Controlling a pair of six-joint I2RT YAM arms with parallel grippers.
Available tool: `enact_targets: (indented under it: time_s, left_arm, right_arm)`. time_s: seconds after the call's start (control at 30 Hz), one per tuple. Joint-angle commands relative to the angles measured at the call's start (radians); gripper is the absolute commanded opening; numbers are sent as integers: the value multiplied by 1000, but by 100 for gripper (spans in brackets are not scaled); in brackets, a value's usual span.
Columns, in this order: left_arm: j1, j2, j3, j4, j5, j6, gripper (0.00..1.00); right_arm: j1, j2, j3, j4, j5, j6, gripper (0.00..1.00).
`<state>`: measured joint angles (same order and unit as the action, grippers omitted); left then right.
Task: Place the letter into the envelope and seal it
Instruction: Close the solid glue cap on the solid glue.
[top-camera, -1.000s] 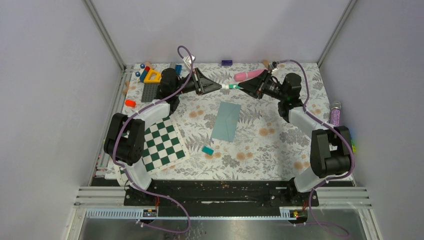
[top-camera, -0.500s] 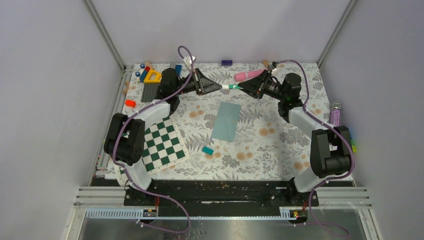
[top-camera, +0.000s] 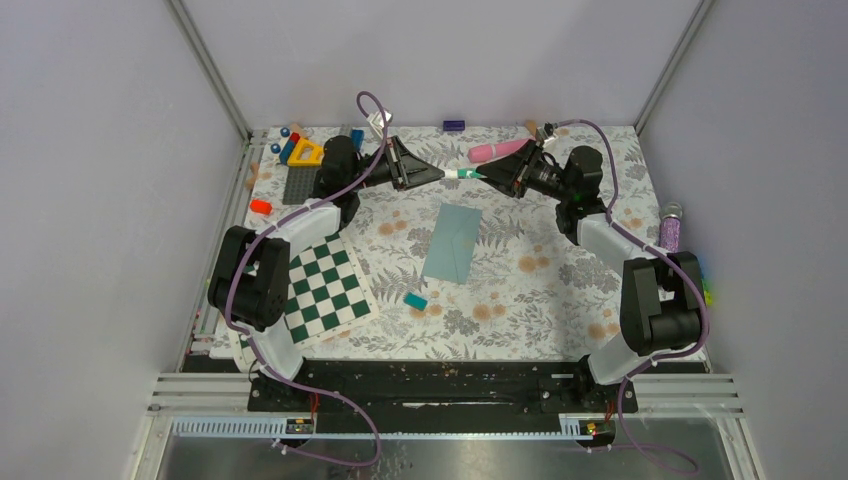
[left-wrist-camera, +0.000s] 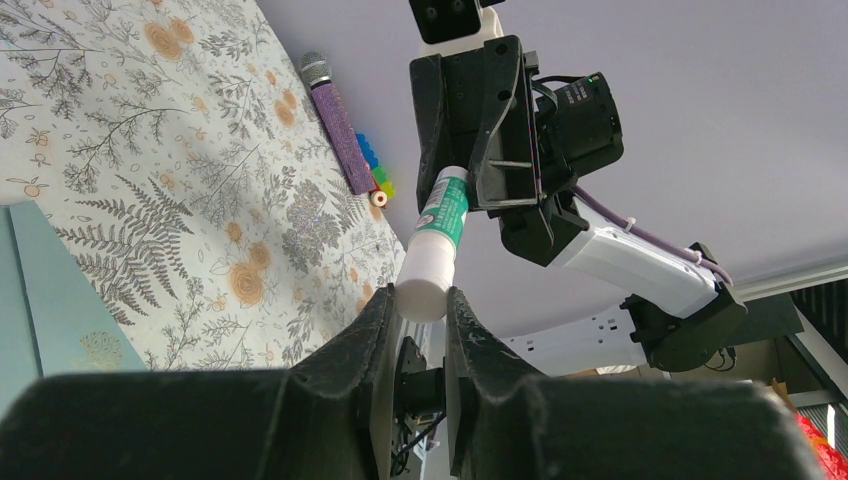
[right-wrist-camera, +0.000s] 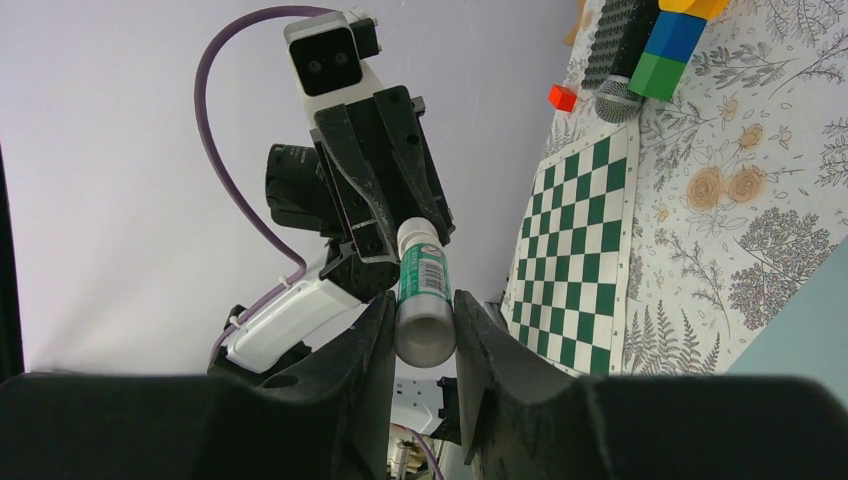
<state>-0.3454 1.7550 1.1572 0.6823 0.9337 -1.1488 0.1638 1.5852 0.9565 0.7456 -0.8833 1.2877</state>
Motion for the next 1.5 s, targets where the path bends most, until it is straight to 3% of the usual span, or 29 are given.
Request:
enact_targets:
  time_s: [0.0, 0.4, 0.87, 1.1, 1.27, 1.47]
  left_arm:
    - [-16, -42, 52, 17, 33, 25, 0]
    - [-20, -46, 71, -71, 40, 84, 0]
    - [-52, -22, 38, 98, 33, -17, 0]
    - [-78, -17, 51, 102, 72, 1, 0]
    - [-96, -23, 76, -57, 61, 107, 0]
    - [-120, -15, 64, -26, 58, 89, 0]
  right_arm:
    - [11, 5, 37, 26, -22, -20, 12]
    - [11, 22, 65, 15, -47, -27, 11]
    - [48, 31, 33, 90, -21, 51, 10]
    - [65, 49, 44, 63, -25, 39, 9]
    - [89, 38, 42, 16, -16, -2, 8]
    - [138, 50, 51, -11, -10, -28, 6]
